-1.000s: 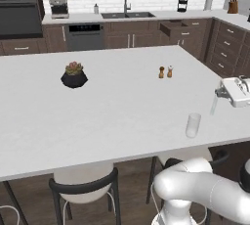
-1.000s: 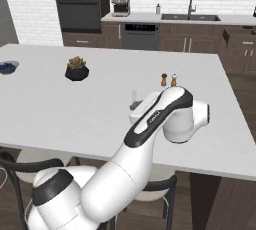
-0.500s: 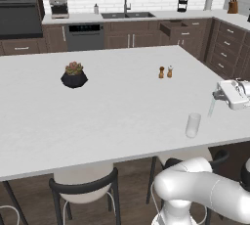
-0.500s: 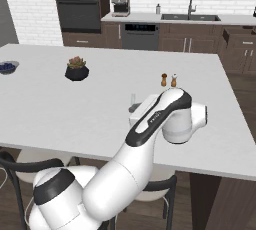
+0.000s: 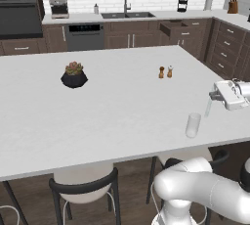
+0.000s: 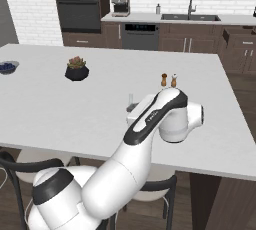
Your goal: Take a straw from the drawer in front and place it inside the glass cup on the dining counter.
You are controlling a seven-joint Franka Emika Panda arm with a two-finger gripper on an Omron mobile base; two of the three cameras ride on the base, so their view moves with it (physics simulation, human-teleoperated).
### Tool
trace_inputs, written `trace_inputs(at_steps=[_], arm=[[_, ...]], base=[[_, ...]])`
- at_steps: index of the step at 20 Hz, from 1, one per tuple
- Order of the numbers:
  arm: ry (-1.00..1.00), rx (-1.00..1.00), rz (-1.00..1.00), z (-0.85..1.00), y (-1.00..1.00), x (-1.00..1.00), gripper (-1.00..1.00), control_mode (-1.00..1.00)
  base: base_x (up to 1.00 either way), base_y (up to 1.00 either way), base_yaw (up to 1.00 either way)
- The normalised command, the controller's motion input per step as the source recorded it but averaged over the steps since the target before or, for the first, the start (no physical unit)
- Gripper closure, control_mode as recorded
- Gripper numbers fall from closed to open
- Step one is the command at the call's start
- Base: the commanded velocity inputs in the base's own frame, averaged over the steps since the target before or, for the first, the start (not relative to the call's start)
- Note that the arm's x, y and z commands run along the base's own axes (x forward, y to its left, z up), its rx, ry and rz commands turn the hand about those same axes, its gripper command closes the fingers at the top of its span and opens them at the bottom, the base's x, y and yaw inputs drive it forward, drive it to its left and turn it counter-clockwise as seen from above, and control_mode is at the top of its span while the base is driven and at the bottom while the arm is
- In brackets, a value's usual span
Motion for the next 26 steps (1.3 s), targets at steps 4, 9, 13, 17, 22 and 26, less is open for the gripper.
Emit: trace_inputs(at_steps=[4,9,13,17,22,26], arm=[[0.00,0.00,0.00,0.00,-0.09,0.00,1.00,-1.00],[0.00,0.00,0.01,0.00,-0.09,0.11,1.00,-1.00],[0.00,0.00,0.03,-0.01,-0.14,0.15,1.00,-1.00],[0.00,0.00,0.02,-0.06,-0.09,0.06,1.00,-1.00],[0.00,0.00,0.00,-0.15,-0.01,0.07,1.00,-1.00],[0.00,0.00,0.00,-0.12,0.00,0.10,1.00,-1.00]], base=[[0.00,0.00,0.00],[0.00,0.00,0.00],[0.00,0.00,0.00],[0.00,0.00,0.00],[0.00,0.00,0.00],[0.00,0.00,0.00]])
